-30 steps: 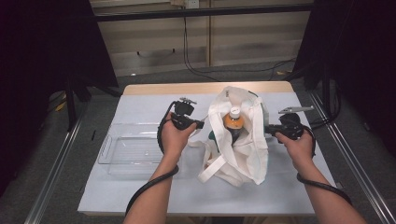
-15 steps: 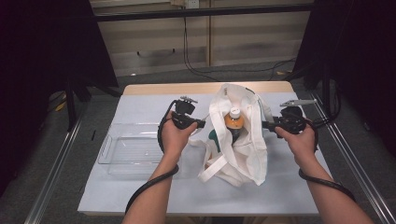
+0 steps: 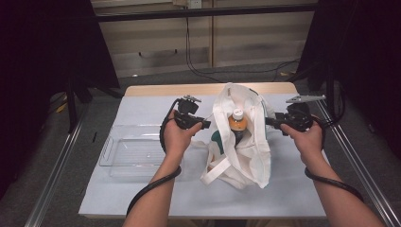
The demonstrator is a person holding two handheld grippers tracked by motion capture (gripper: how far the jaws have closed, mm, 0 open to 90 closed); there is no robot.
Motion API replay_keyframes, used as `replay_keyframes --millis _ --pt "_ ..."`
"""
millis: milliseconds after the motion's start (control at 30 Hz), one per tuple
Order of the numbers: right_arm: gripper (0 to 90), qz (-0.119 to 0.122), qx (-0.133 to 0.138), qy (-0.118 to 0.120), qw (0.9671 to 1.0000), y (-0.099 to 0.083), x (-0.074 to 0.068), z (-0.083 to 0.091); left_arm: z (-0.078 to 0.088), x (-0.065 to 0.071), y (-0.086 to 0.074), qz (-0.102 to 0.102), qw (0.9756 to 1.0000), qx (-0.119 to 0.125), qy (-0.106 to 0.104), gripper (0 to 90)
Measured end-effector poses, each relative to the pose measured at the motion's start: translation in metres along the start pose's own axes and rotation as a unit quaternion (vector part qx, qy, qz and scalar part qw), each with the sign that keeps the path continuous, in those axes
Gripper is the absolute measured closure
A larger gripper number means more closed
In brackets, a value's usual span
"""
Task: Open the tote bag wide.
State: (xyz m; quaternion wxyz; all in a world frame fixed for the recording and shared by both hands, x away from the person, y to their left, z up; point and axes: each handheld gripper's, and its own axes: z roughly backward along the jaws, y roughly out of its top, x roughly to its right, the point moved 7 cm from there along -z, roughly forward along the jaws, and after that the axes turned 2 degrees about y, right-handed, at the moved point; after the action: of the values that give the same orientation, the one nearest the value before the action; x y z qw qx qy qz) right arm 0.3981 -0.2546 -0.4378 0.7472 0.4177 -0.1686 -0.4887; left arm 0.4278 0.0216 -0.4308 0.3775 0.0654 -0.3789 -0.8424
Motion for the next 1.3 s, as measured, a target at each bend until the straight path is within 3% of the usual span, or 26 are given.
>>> replay_keyframes --millis 33,133,200,233,267,300,400,500,567,600,800,833,900,1300 --pt "55.0 0.001 0.001 0.000 1.0000 0.001 0.000 0.000 0.002 -0.001 0.001 -0.009 1.0000 -0.003 -0.002 66.7" --pt "58.6 0.005 0.003 0.002 1.0000 0.004 -0.001 0.000 0.004 0.002 0.007 -0.004 1.0000 0.007 0.004 63.7" --pt "59.9 0.004 0.003 0.002 1.0000 0.004 -0.002 0.000 0.005 0.002 0.009 -0.011 0.9999 0.010 0.001 64.4" --pt "64.9 0.004 0.004 0.003 1.0000 0.004 -0.002 0.000 0.006 0.003 0.011 -0.022 0.9997 0.007 0.000 66.1" --pt "64.9 0.004 0.004 0.003 1.0000 0.004 -0.002 0.000 0.005 0.005 0.014 -0.010 0.9997 0.021 0.001 66.1" --pt "70.4 0.003 0.004 0.004 1.0000 0.005 -0.003 0.000 0.006 0.007 0.016 -0.015 0.9996 0.024 -0.007 71.3" --pt "78.8 0.004 0.002 0.005 1.0000 0.004 -0.003 -0.001 0.005 0.007 0.016 -0.027 0.9995 0.016 -0.001 77.8" --pt "87.2 -0.002 -0.001 0.008 1.0000 0.001 -0.004 -0.003 0.003 0.005 0.013 -0.008 0.9998 0.014 -0.010 85.8" --pt "88.0 -0.011 -0.004 0.010 0.9999 -0.002 -0.003 -0.006 0.001 0.002 0.010 -0.003 0.9999 0.008 -0.008 86.5" --pt "88.2 -0.010 -0.007 0.011 0.9999 -0.004 -0.003 -0.007 -0.001 0.001 0.008 0.010 0.9999 0.009 -0.002 86.6" --pt "88.5 -0.018 -0.017 0.007 0.9997 -0.014 0.002 -0.015 -0.006 -0.008 0.000 0.019 0.9998 -0.005 0.000 86.9" --pt "88.5 -0.024 -0.022 0.007 0.9995 -0.018 0.005 -0.018 -0.008 -0.009 -0.001 0.028 0.9996 -0.007 0.001 86.9" --pt "88.5 -0.027 -0.025 0.007 0.9993 -0.022 0.007 -0.021 -0.011 -0.013 -0.005 0.025 0.9995 -0.020 0.001 86.8" --pt "88.5 -0.041 -0.039 0.011 0.9983 -0.044 0.013 -0.034 -0.018 -0.015 -0.009 0.033 0.9991 -0.027 0.001 87.2"
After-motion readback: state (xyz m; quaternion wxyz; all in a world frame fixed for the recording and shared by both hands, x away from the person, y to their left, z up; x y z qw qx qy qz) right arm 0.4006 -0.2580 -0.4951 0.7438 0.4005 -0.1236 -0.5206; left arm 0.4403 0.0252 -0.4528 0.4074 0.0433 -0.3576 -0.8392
